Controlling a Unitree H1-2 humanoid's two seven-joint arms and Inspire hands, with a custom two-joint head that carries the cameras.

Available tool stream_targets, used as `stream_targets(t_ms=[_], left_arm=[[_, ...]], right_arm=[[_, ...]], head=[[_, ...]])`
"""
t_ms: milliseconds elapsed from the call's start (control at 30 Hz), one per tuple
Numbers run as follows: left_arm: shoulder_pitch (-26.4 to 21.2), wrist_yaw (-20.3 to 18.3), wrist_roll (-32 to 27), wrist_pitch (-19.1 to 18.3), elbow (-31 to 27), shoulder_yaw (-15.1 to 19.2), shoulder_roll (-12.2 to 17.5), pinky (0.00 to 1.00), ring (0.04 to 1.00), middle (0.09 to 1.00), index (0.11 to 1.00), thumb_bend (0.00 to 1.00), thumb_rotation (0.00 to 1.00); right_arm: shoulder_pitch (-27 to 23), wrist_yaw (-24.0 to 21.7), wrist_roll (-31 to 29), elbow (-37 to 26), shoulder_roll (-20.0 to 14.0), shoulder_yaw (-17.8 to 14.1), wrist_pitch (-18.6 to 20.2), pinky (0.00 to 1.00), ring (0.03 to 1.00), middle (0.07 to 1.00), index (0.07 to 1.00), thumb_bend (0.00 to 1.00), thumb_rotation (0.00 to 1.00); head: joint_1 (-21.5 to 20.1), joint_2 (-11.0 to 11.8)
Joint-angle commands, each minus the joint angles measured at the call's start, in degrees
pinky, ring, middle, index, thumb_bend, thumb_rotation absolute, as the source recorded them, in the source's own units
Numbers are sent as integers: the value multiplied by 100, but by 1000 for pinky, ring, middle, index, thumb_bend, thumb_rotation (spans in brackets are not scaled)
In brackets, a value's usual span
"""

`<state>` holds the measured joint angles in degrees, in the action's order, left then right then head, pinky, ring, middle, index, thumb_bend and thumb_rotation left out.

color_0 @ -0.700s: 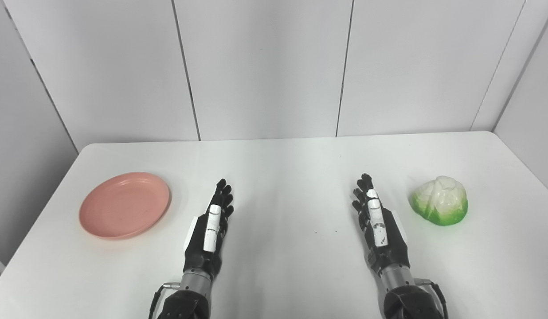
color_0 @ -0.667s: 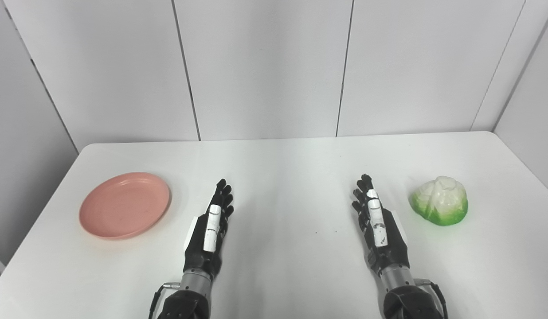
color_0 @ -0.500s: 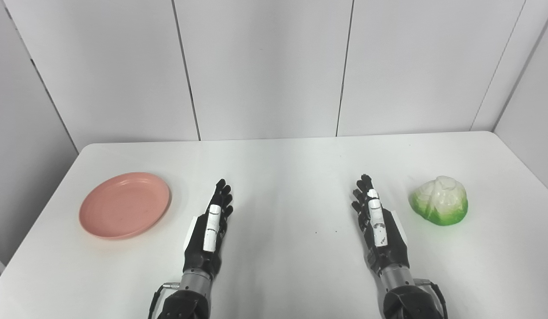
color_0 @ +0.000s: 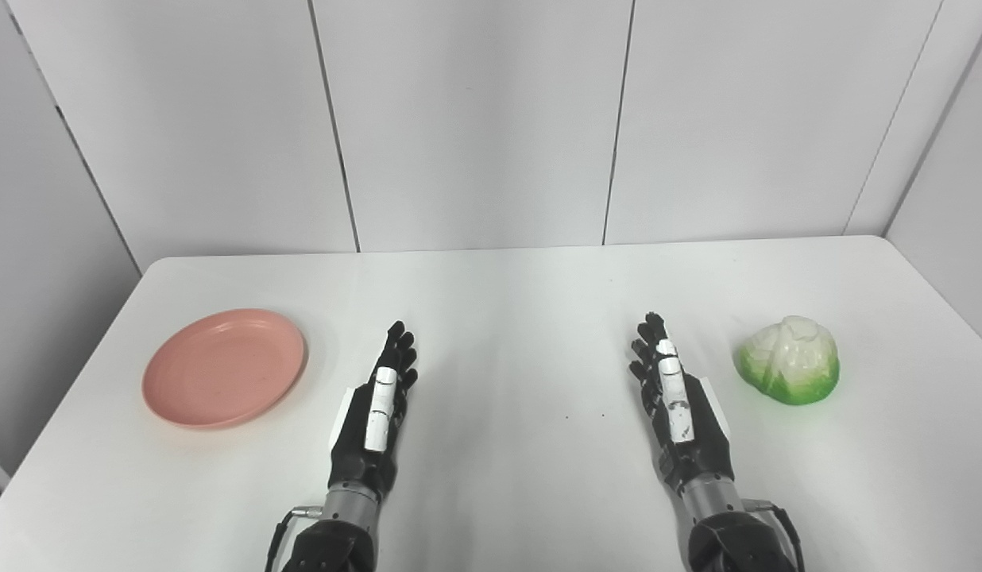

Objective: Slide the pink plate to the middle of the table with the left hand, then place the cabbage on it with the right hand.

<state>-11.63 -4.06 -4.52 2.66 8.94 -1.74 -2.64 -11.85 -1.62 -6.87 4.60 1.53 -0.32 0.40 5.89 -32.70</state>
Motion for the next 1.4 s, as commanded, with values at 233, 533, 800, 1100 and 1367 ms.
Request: stream_targets(t_ms=[233,533,800,1100,1367], left_arm=[[-487,153,-113,137,-478,304,109,1000,1000,998,991,822,1000],[-1268,787,-114,282,-463,1369,767,828,811,805,801,801,1000],[-1607,1153,-171,360,51,2036,1509,764,760,755,750,807,1000],[-1906,1518,170,867,1445,2320,2396,776,761,747,746,764,1000],[-2142,1460,-7,1500,2852,2373,2807,822,805,798,796,726,1000]], right_arm=[[-68,-340,-259,165,-291,-168,-461,1000,1000,1000,1000,713,981],[-136,-588,-443,535,-473,-300,-873,1000,1000,1000,1000,676,988],[-107,-588,-435,468,-460,-304,-847,1000,1000,1000,1000,637,995],[-33,-549,-459,281,-439,-308,-689,1000,1000,1000,1000,623,998],[32,-503,-427,118,-432,-290,-583,1000,1000,1000,1000,610,1000]], head=[[1233,517],[1776,902],[1781,1005],[1769,1036],[1791,1041]])
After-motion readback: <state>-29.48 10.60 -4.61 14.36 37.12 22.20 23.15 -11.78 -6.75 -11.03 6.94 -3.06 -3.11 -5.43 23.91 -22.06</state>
